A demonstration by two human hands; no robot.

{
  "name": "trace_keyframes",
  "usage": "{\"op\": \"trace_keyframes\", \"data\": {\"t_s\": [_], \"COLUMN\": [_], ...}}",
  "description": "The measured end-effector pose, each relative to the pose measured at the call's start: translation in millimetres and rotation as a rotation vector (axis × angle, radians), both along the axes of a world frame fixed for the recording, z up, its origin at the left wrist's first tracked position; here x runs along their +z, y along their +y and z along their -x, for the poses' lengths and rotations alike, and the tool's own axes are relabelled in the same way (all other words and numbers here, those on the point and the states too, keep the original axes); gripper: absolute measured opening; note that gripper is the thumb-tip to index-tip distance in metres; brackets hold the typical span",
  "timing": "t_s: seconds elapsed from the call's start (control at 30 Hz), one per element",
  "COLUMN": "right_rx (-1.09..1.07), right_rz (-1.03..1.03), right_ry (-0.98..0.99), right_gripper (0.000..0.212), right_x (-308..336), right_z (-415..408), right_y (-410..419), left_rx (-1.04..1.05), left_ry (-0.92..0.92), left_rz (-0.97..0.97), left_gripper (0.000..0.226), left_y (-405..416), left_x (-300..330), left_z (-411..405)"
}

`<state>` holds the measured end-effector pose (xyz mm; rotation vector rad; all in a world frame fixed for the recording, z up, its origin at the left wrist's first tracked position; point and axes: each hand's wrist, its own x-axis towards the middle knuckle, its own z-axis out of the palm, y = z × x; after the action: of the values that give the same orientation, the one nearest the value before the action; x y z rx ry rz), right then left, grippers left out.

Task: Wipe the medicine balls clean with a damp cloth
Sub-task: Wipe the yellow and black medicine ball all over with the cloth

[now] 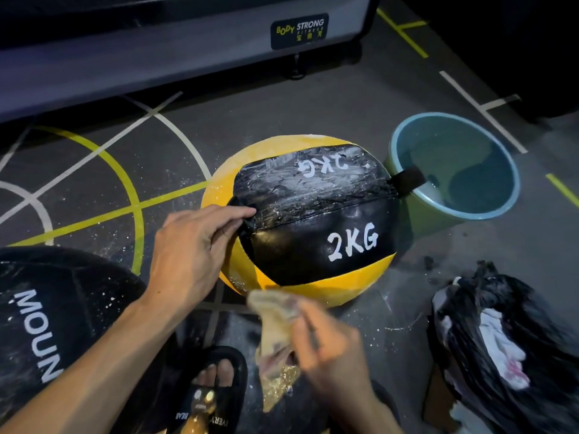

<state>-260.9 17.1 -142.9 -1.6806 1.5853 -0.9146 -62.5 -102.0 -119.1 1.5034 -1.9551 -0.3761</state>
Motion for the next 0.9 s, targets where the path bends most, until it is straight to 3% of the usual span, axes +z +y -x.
{"op": "trace_keyframes", "data": {"t_s": [0.1, 0.3, 0.43, 0.6, 0.67, 0.83, 0.9], "right_rx": [-0.350, -0.707, -0.499, -0.683, -0.652, -0.077, -0.103], "right_rz": [0.109, 0.245, 0.215, 0.183, 0.236, 0.489, 0.439], "right_ry": [-0.184, -0.151, 0.135, 0.227, 0.217, 0.331, 0.363], "right_gripper": [0.019, 0.021, 0.028, 0.018, 0.016, 0.029, 0.028], "right_x": [31.9, 47.1, 28.9, 25.0, 28.4, 31.3, 30.4], "right_z": [37.3, 118.0, 95.5, 110.1, 98.3, 63.8, 88.9], "right_y": [-18.3, -79.8, -94.1, -112.0, -112.3, -91.6, -103.6], "left_rx": [-0.010, 0.022, 0.019, 0.021, 0.028, -0.003, 0.009], "left_ry": [0.032, 0.057, 0.052, 0.037, 0.032, 0.013, 0.016], "left_rz": [-0.018, -0.015, -0.003, 0.005, 0.004, 0.003, -0.006], "left_gripper": [0.026, 0.030, 0.031, 0.023, 0.027, 0.032, 0.032], "left_y": [7.2, 26.3, 30.5, 34.3, 34.9, 34.3, 37.1], "left_x": [-4.9, -11.5, -13.3, -15.3, -16.1, -17.0, -17.5], "left_z": [-2.1, -1.0, 0.0, 0.7, 1.7, -3.6, -5.5]}}
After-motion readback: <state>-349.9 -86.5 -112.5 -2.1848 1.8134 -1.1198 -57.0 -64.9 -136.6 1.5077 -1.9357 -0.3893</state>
